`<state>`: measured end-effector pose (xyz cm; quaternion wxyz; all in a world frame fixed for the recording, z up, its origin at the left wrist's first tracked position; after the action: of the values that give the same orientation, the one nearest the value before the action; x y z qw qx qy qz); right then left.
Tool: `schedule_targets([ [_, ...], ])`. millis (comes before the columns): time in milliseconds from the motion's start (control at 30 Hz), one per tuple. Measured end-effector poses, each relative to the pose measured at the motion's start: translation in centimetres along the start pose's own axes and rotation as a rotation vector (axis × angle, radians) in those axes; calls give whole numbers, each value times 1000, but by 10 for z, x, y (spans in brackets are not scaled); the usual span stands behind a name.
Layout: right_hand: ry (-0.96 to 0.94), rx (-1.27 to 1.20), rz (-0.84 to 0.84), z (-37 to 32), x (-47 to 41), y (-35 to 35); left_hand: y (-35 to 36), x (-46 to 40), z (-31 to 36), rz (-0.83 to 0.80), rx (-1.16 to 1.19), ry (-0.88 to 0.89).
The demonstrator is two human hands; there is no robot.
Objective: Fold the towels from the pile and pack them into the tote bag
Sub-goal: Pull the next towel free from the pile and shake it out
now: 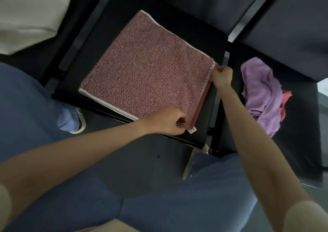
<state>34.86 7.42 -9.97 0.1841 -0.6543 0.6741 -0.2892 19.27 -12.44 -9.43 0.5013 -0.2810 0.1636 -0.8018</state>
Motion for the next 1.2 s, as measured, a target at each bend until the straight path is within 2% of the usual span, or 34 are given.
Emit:
schedule_targets([
  [167, 60, -4, 2, -13, -33, 13, -7, -6, 3, -111, 7, -20],
  [467, 95, -15, -46, 3, -51, 10, -7, -7, 0, -149, -16, -52],
  [600, 37, 96, -24, 18, -57, 5, -7, -6, 1, -175, 7, -74],
  [767, 3, 284, 111, 9, -48, 3, -6, -6, -1, -176, 4, -114],
  [933, 158, 158, 99, 15, -47, 3, -7, -5, -1, -185, -17, -152],
  [1067, 118, 87, 117, 8, -42, -1, -5, 0, 3, -206, 10, -180],
  [1200, 115, -156, 241, 8, -31, -18, -7, 15, 14, -198, 180, -215],
])
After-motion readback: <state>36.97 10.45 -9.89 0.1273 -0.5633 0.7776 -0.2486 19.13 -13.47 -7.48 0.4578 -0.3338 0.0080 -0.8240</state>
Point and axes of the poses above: each hand's wrist, its own x-axis away from the middle knuckle, its own y-axis out of the palm, z = x × y, the point moved 4 cm from there along -x, towards the middle knuckle, and after that the axes turned 10 degrees about -y, right-handed, at the moved point
